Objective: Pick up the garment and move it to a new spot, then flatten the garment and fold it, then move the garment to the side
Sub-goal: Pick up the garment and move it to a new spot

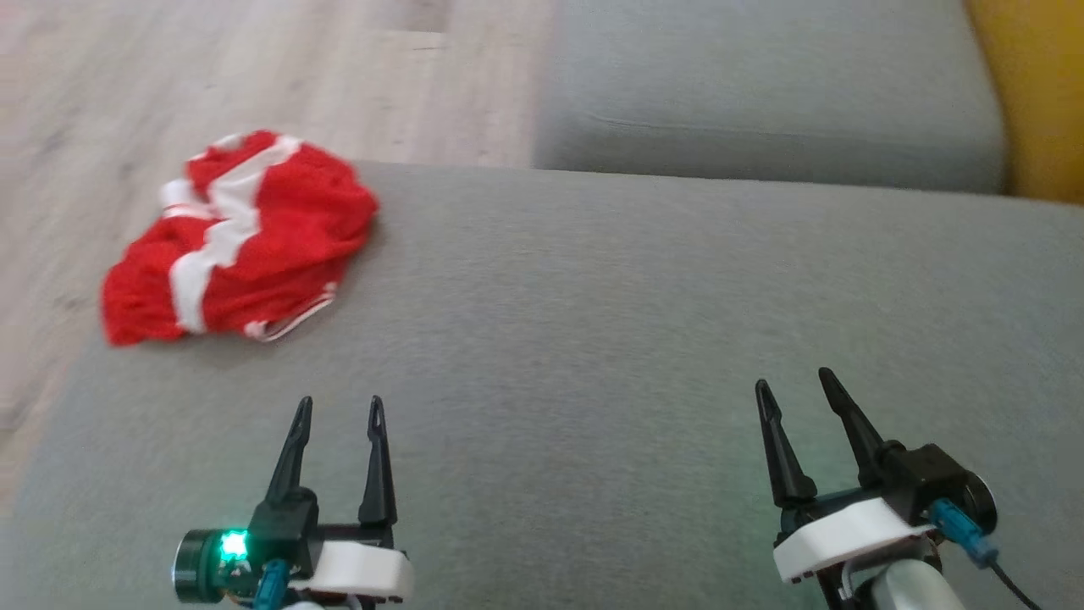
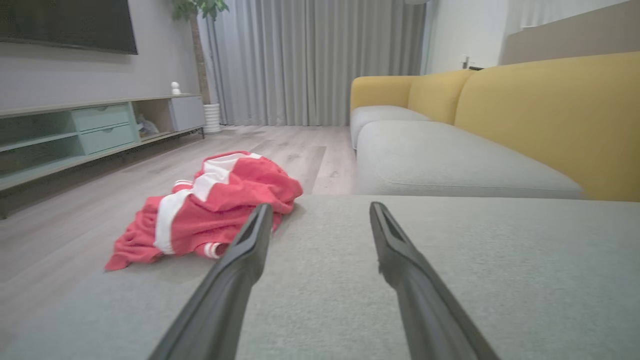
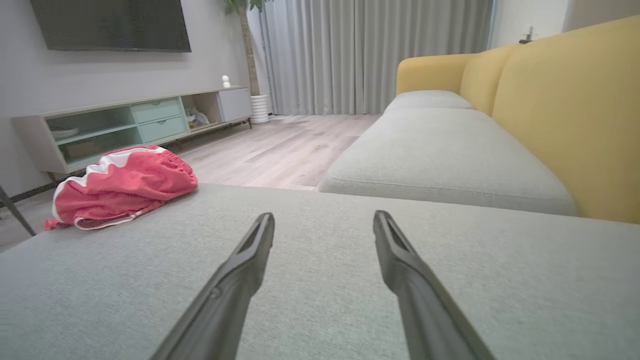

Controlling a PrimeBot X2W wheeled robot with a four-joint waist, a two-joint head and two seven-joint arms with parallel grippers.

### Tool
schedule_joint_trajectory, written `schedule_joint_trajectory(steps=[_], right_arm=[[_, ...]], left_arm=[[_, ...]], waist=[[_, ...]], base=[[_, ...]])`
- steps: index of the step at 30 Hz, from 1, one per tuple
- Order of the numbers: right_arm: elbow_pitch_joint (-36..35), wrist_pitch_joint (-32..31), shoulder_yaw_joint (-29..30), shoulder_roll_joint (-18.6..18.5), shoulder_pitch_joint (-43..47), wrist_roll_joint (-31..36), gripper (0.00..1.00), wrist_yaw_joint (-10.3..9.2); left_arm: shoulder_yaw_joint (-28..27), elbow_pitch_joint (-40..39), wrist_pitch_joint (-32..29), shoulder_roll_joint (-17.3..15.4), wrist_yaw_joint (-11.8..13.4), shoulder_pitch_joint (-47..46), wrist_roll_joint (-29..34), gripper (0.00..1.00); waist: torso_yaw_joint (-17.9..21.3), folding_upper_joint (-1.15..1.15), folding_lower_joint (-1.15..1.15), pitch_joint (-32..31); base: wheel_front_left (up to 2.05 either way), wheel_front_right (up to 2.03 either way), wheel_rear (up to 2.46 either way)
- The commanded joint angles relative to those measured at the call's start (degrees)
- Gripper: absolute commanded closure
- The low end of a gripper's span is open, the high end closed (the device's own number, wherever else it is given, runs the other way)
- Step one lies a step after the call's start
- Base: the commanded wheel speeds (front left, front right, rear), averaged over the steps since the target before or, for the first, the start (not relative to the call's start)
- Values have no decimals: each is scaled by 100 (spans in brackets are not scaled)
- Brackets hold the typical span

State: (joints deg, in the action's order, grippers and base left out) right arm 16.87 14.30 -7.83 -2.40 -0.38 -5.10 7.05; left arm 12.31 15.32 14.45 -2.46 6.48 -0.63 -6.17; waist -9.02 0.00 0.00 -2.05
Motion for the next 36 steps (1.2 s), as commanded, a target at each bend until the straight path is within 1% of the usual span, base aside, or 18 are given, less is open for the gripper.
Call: schedule_joint_trajectory(steps=[1,9,14,16,20,24,27,30,33,36], right_arm=[[-185,70,-159,-48,-122,-71,0,44],[-251,70,-240,-48,-90,-161,0,44],[-261,70,-269,-48,-59,-194,0,44],[-258,70,-291,-48,-77,-178,0,44],[-237,70,-290,-48,-129,-139,0,44],[-237,70,-244,-48,-121,-48,0,44],[-298,70,-140,-48,-124,125,0,44],[-384,70,-14,-48,-304,405,0,44],[-468,70,186,-48,-520,609,0,44],[-578,70,324,-98,-719,852,0,44]], left_arm=[[-234,-207,55,-42,-11,-120,93,0],[-390,-213,55,-43,-92,-32,244,0],[-542,-217,55,-44,-152,34,259,0],[-623,-245,55,-44,-169,56,246,0],[-689,-324,55,-44,-164,89,228,0],[-787,-448,55,-43,-98,61,193,0],[-779,-810,55,-43,-166,-176,38,0],[-805,-1363,55,-49,-298,-786,118,0],[-899,-1753,55,-166,-442,-1574,273,0],[-845,-1648,55,-401,-697,-2484,434,0]], waist=[[-455,0,0,-53],[-1325,0,0,-102],[-1726,0,0,-111],[-1810,0,0,-57],[-1883,0,0,30],[-1965,0,0,132],[-1984,0,0,395],[-1880,0,0,807],[-1695,0,0,1149],[-1522,0,0,1469]], base=[[0,0,0],[0,0,0],[0,0,0],[0,0,0],[0,0,0],[0,0,0],[0,0,0],[0,0,0],[0,0,0],[0,0,0]])
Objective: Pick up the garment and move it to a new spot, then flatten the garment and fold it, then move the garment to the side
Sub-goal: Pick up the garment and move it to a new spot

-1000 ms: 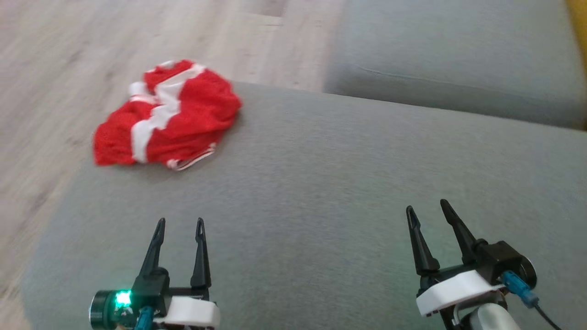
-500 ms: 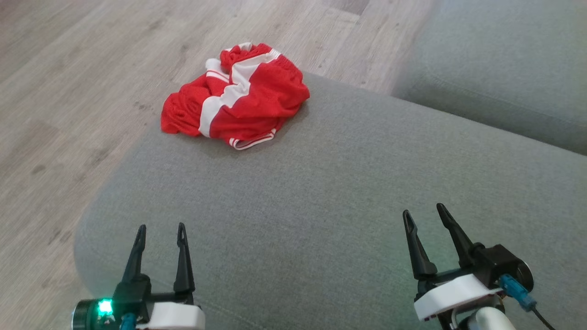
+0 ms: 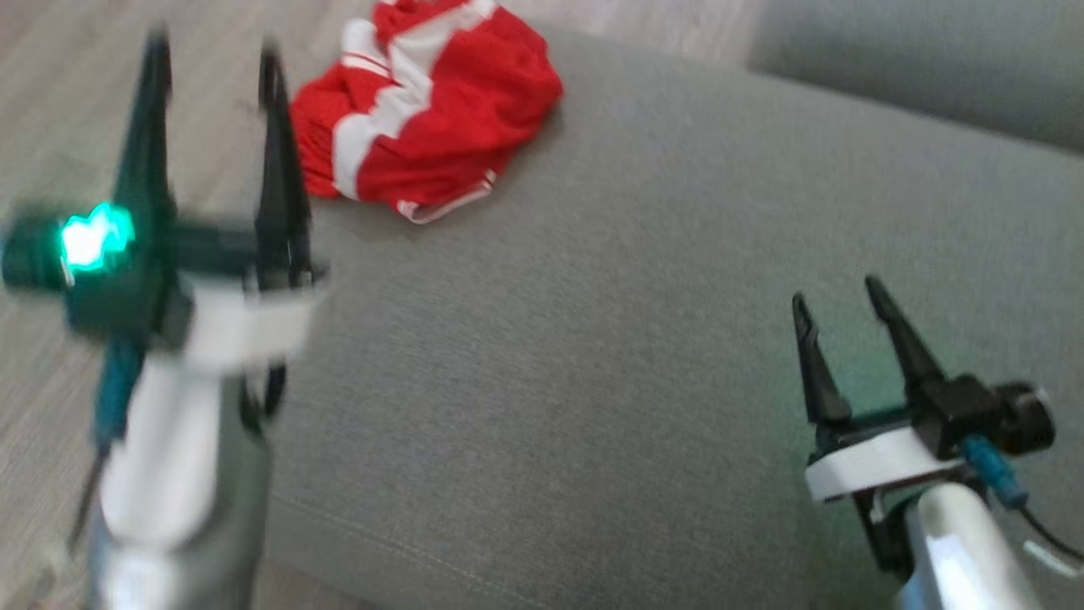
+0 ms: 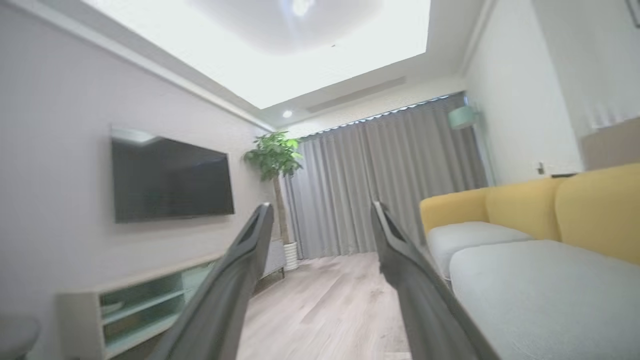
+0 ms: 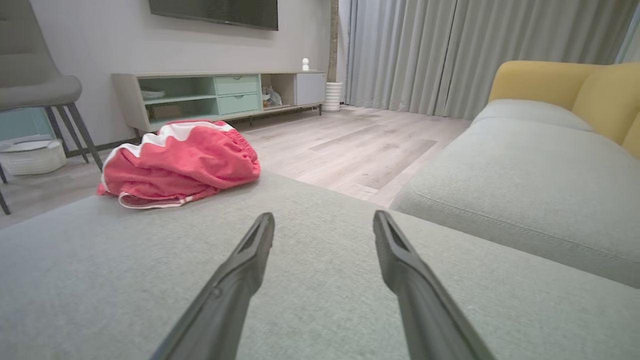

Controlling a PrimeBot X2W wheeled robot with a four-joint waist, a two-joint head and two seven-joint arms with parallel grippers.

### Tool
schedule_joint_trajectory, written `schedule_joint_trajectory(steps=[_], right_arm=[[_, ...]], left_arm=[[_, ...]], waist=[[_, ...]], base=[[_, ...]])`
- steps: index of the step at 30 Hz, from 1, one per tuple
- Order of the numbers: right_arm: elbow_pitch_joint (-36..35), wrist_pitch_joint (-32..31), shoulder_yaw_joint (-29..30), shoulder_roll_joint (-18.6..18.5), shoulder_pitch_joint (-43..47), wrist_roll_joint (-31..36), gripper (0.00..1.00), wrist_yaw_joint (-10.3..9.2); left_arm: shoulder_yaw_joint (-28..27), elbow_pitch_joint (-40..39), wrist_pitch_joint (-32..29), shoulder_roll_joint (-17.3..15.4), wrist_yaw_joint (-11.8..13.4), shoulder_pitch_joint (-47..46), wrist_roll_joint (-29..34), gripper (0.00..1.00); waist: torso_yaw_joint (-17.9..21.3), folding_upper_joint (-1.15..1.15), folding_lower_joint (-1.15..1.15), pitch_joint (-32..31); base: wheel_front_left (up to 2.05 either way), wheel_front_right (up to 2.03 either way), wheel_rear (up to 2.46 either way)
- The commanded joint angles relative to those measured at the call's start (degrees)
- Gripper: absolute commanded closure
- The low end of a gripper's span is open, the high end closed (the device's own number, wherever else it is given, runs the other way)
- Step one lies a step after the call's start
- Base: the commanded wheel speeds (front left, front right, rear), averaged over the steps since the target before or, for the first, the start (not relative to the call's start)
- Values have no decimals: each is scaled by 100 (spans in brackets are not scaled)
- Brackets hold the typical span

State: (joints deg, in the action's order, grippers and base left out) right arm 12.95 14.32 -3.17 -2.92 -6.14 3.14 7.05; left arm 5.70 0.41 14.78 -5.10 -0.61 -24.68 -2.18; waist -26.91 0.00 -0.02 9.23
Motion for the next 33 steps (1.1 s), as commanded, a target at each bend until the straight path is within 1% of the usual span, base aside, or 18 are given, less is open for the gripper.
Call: schedule_joint_trajectory(steps=[1,4,8,10,12,15,17,19,22,23,24,25,26,27,30,33], right_arm=[[-231,68,-142,-117,-197,88,0,44],[-385,68,-173,-422,-373,212,0,44],[-633,68,-112,-775,-529,270,0,44],[-773,68,-56,-889,-552,266,0,44],[-885,68,-5,-966,-521,254,0,44],[-1003,68,17,-1052,-414,256,0,44],[-1061,68,26,-1090,-334,259,0,44],[-1114,68,58,-1124,-286,255,0,44],[-1178,68,129,-1147,-254,243,0,44],[-1189,68,145,-1152,-251,240,0,44],[-1197,68,161,-1155,-252,239,0,44],[-1201,68,173,-1156,-257,241,0,44],[-1201,68,173,-1156,-257,241,0,44],[-1198,68,193,-1150,-275,245,0,44],[-1148,68,199,-1143,-305,241,0,44],[-1062,68,132,-1105,-353,231,0,44]], left_arm=[[-145,25,22,-196,-68,-402,72,0],[-92,955,-45,-382,-228,-1502,168,0],[65,2506,-667,-602,-425,-2950,273,0],[150,3220,-992,-752,-464,-3539,399,0],[178,3907,-1313,-877,-415,-3977,514,0],[125,4904,-1836,-1055,-290,-4386,573,0],[59,5480,-2176,-1165,-266,-4530,529,0],[-7,5946,-2462,-1236,-284,-4609,447,0],[-168,6396,-2629,-1184,-392,-4656,182,0],[-243,6504,-2649,-1159,-439,-4670,63,28],[-255,6580,-2633,-1167,-483,-4682,11,76],[-224,6625,-2577,-1190,-526,-4700,3,100],[-224,6625,-2577,-1190,-526,-4700,3,100],[-171,6617,-2304,-1205,-595,-4785,-37,100],[-199,6509,-1772,-1066,-658,-5019,-271,100],[20,6394,-1302,-975,-681,-5263,-306,100]], waist=[[317,0,2,445],[493,0,2,855],[752,0,2,1331],[881,0,2,1548],[994,0,2,1706],[1145,0,2,1875],[1235,0,2,1961],[1300,0,2,2039],[1332,0,2,2107],[1331,0,2,2125],[1326,0,2,2141],[1318,0,2,2156],[1318,0,2,2156],[1279,0,2,2185],[1191,0,2,2195],[1149,0,2,2089]], base=[[0,0,0],[0,0,0],[0,0,0],[0,0,0],[0,0,0],[0,0,0],[0,0,0],[0,0,0],[0,0,0],[0,0,0],[0,0,0],[0,0,0],[0,0,0],[0,0,0],[0,0,0],[0,0,0]])
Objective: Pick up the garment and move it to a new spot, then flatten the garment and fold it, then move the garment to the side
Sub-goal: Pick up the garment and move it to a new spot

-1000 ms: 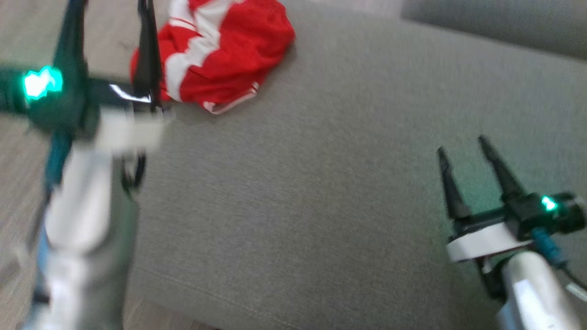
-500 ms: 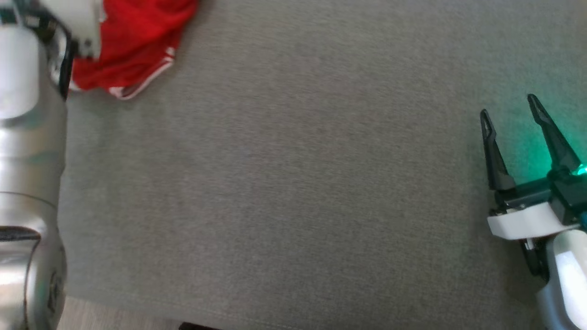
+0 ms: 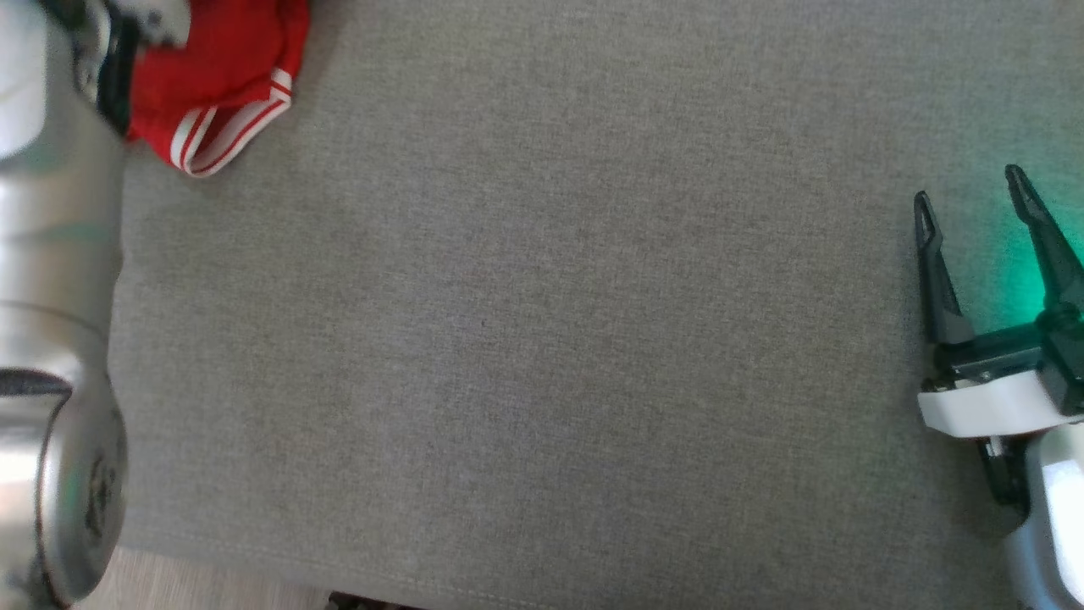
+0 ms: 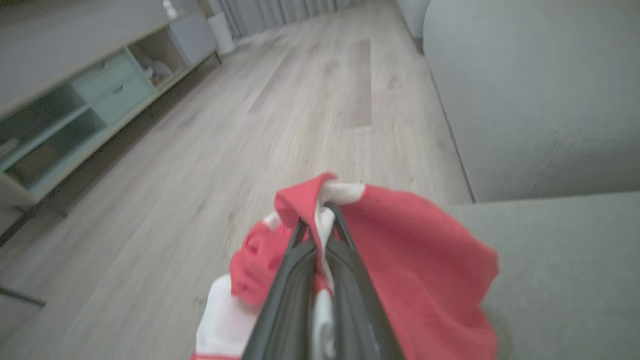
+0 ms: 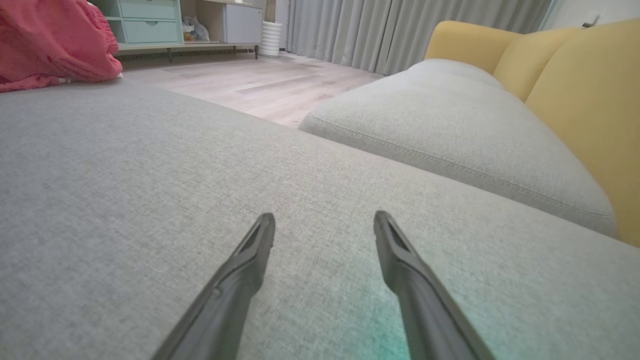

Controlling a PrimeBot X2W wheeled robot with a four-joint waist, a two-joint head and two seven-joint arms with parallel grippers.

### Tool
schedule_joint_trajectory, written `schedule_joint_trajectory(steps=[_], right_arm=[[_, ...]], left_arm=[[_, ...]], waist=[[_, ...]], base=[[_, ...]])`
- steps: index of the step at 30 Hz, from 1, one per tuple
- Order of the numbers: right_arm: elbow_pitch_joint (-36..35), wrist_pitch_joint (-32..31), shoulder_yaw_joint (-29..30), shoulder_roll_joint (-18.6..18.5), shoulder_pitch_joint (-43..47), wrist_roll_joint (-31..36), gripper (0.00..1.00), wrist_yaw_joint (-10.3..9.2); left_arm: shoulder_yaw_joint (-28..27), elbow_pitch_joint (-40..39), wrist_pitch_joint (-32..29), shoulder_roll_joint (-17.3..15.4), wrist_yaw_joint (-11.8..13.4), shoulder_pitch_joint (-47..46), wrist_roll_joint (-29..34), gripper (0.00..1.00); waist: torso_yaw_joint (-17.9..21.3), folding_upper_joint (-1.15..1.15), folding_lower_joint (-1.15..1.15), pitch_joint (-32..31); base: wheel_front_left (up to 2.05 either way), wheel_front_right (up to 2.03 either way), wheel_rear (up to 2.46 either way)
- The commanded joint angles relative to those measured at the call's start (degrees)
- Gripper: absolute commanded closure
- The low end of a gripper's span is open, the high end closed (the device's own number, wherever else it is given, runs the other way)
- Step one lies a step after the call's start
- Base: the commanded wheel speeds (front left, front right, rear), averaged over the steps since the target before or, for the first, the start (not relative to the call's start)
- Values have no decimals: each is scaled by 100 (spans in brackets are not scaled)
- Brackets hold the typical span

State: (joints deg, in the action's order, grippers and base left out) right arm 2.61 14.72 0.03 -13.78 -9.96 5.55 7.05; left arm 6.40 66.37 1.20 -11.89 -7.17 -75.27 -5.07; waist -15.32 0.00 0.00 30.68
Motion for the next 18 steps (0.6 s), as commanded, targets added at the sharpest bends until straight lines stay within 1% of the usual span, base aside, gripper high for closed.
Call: schedule_joint_trajectory(steps=[1,4,7,9,11,15,18], right_arm=[[1,28,-224,10,7,-21,0,44],[80,28,-301,123,-51,-54,0,44],[162,28,-350,292,-122,-97,0,44],[215,28,-380,445,-172,-128,0,44],[270,28,-426,610,-198,-156,0,44],[308,28,-538,857,-201,-205,0,44],[277,28,-623,998,-195,-282,0,44]], left_arm=[[68,-252,199,-247,-27,-280,-43,100],[583,-430,536,-145,-29,-484,-150,100],[1167,-664,726,-49,-30,-647,-374,100],[1589,-881,783,-16,-30,-714,-607,100],[1958,-1156,731,-15,-31,-755,-987,100],[2745,-1876,410,-210,-31,-870,-1721,100],[3144,-2412,207,-455,-31,-987,-2175,100]], waist=[[-3,0,0,-123],[45,0,0,-374],[156,0,0,-681],[287,0,0,-924],[462,0,0,-1170],[865,0,0,-1562],[1270,0,0,-1780]], base=[[0,0,0],[0,0,0],[0,0,0],[0,0,0],[0,0,0],[0,0,0],[0,0,0]])
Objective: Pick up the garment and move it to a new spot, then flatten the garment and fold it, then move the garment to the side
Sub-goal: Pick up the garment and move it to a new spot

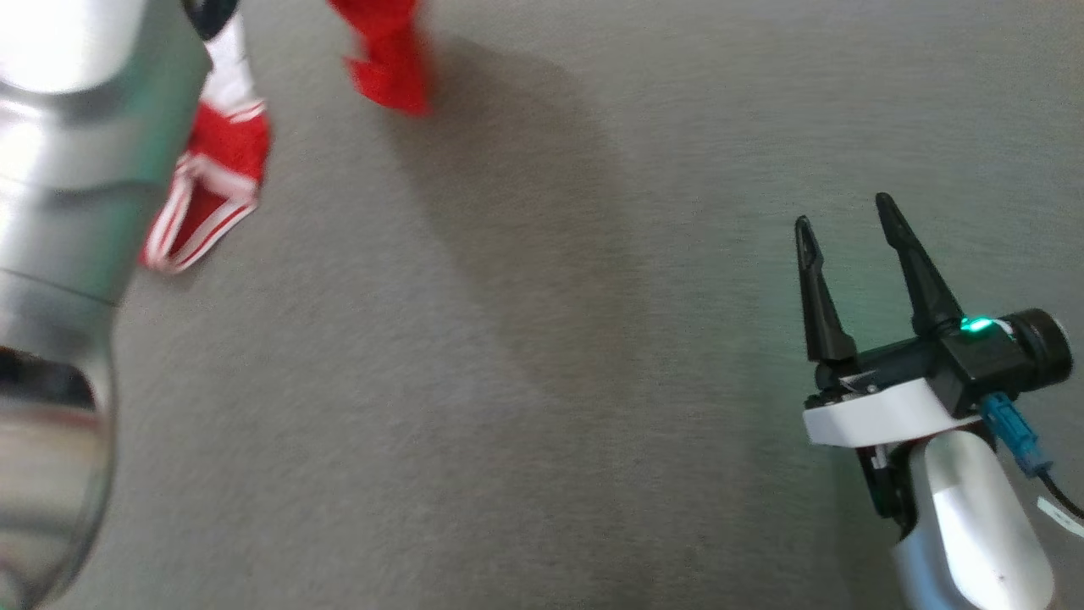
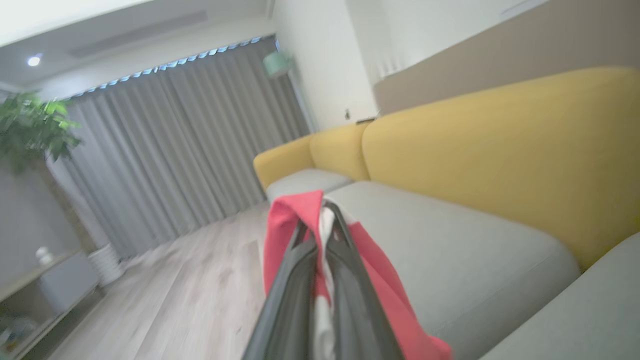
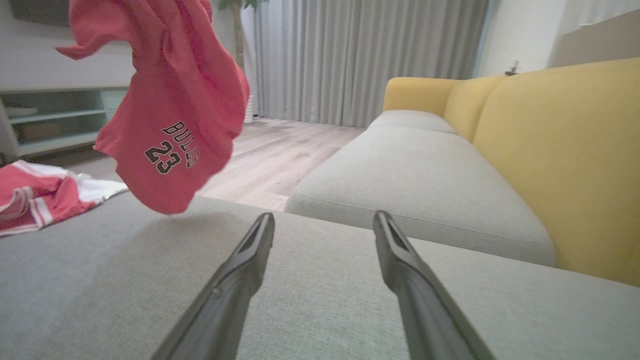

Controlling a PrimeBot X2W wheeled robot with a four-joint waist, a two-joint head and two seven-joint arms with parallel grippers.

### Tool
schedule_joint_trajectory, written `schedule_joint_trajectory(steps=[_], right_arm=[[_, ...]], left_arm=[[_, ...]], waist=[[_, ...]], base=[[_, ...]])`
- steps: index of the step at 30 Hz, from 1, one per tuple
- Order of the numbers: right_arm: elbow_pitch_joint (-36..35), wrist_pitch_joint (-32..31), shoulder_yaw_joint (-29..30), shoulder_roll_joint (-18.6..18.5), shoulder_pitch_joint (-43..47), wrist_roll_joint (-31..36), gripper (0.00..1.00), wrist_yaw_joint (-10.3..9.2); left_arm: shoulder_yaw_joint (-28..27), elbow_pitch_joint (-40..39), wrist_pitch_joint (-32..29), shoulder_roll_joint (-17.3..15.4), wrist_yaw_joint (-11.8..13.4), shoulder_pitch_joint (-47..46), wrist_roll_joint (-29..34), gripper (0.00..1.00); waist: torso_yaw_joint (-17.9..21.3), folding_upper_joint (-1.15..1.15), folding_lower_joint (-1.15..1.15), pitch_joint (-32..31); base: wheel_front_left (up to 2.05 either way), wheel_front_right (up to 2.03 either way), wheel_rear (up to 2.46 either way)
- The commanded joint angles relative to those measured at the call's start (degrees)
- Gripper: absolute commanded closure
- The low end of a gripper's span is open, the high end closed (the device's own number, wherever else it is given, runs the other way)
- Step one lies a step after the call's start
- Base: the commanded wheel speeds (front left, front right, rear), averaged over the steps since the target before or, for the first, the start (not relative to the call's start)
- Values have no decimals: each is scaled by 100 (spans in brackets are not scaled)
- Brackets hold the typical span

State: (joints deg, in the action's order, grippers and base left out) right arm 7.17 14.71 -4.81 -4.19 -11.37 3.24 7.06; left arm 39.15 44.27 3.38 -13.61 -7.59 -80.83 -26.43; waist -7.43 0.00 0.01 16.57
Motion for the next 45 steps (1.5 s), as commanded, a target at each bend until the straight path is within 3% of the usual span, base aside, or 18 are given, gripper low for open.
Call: schedule_joint_trajectory(steps=[1,11,19,24,25,26,29,32,36,41,45], right_arm=[[-214,29,-164,70,-62,-94,0,43],[-622,29,-258,129,-109,-743,0,43],[-642,29,-135,130,39,-800,0,43],[-520,29,-127,131,211,-823,0,43],[-485,29,-136,131,242,-808,0,43],[-446,29,-161,131,273,-765,0,43],[-276,29,-246,131,406,-614,0,43],[-103,29,-246,131,586,-560,0,43],[19,29,-111,131,813,-536,0,43],[45,29,-73,131,1102,-666,0,43],[-46,29,-128,131,1314,-913,0,43]], left_arm=[[-56,-358,-47,-343,11,-474,-166,100],[678,-1768,-251,-399,10,-99,-1103,100],[1403,-2193,-29,-523,22,2341,-1723,100],[1722,-1860,703,-409,389,4108,-1851,100],[1732,-1758,839,-345,544,4330,-1818,64],[1702,-1699,985,-278,741,4483,-1715,0],[1387,-1743,1150,-63,1335,4917,-1334,0],[494,-2391,1158,126,1937,5527,-676,0],[-552,-3206,1160,256,2288,6513,274,0],[-1943,-3966,1161,583,2489,7677,996,0],[-2458,-4217,1161,804,2172,8339,1415,0]], waist=[[617,0,-1,-405],[1828,0,-1,-439],[2093,0,-1,-426],[1970,0,-1,-472],[1923,0,-1,-502],[1867,0,-1,-540],[1623,0,-1,-678],[1343,0,-1,-867],[1051,0,-1,-1185],[871,0,-1,-1594],[792,0,-1,-1856]], base=[[0,0,0],[0,0,0],[0,0,0],[0,0,0],[0,0,0],[0,0,0],[0,0,0],[0,0,0],[0,0,0],[0,0,0],[0,0,0]])
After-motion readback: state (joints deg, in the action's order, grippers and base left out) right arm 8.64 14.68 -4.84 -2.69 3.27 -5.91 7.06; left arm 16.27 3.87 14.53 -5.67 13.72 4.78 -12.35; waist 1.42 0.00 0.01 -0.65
